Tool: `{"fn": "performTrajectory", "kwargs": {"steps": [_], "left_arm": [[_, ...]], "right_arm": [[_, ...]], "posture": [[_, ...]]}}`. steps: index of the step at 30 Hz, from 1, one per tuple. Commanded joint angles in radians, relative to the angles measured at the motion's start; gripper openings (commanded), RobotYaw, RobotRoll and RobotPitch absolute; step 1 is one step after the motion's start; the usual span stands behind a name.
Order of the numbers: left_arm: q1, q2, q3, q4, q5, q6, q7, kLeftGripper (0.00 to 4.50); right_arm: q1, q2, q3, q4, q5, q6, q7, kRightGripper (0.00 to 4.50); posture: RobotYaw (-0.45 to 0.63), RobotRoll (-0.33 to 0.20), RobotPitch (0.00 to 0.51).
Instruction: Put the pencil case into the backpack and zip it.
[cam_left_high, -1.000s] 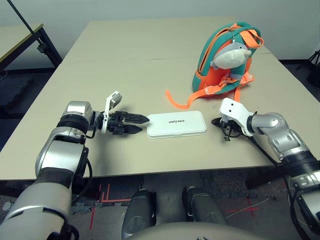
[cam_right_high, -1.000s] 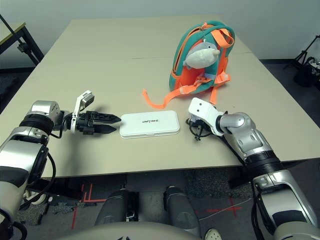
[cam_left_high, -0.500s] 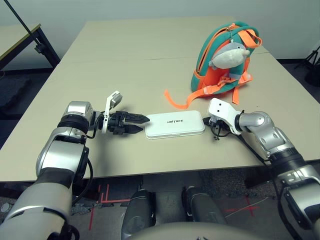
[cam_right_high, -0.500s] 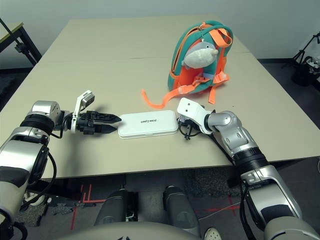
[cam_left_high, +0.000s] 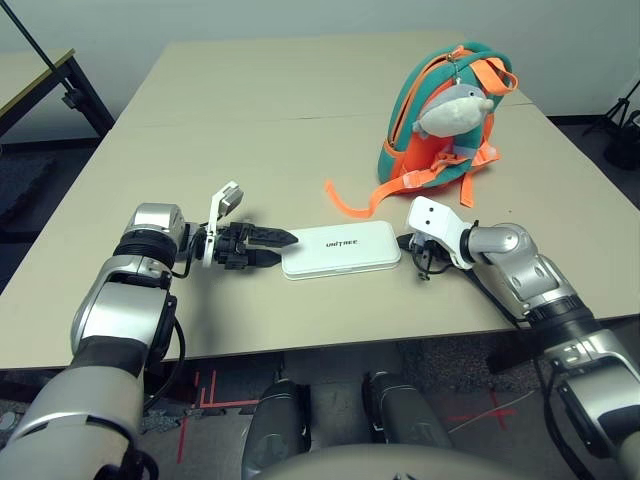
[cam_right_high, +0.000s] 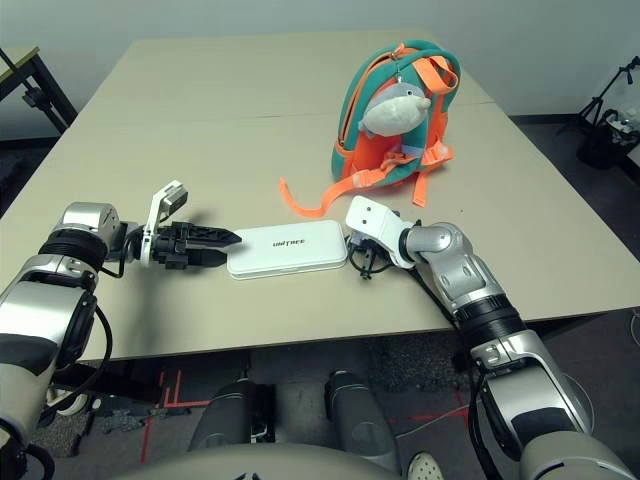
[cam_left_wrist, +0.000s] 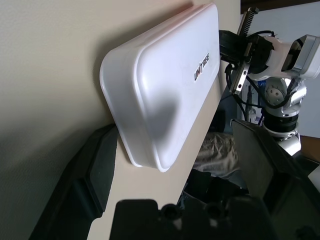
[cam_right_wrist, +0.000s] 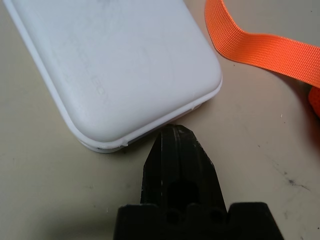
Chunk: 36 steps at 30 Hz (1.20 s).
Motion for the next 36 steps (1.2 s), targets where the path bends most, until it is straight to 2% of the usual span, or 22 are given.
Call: {"fn": "performTrajectory", "kwargs": {"steps": [1, 21, 29, 36], "left_arm": [[0.015, -0.010, 0.005, -0.002, 0.017, -0.026, 0.008, 4.50], [0.030, -0.027, 0.076, -0.025, 0.000, -0.067, 0.017, 4.50], [0.058, -0.035, 0.052, -0.052, 0.034, -0.114, 0.039, 4.50], [0.061, -0.046, 0.046, -0.055, 0.043, -0.092, 0.039, 4.50]], "right_arm": [[0.006, 0.027, 0.044, -0.028, 0.007, 0.002, 0.022, 0.03], [0.017, 0.039, 0.055, -0.053, 0.007, 0.007, 0.029, 0.03], [0.020, 0.043, 0.060, -0.059, 0.007, 0.005, 0.032, 0.03], [0.023, 0.048, 0.066, -0.064, 0.008, -0.001, 0.034, 0.03]], "posture": [[-0.17, 0.000, 0.073], [-0.17, 0.000, 0.073], [-0.17, 0.000, 0.073], [-0.17, 0.000, 0.072]]}}
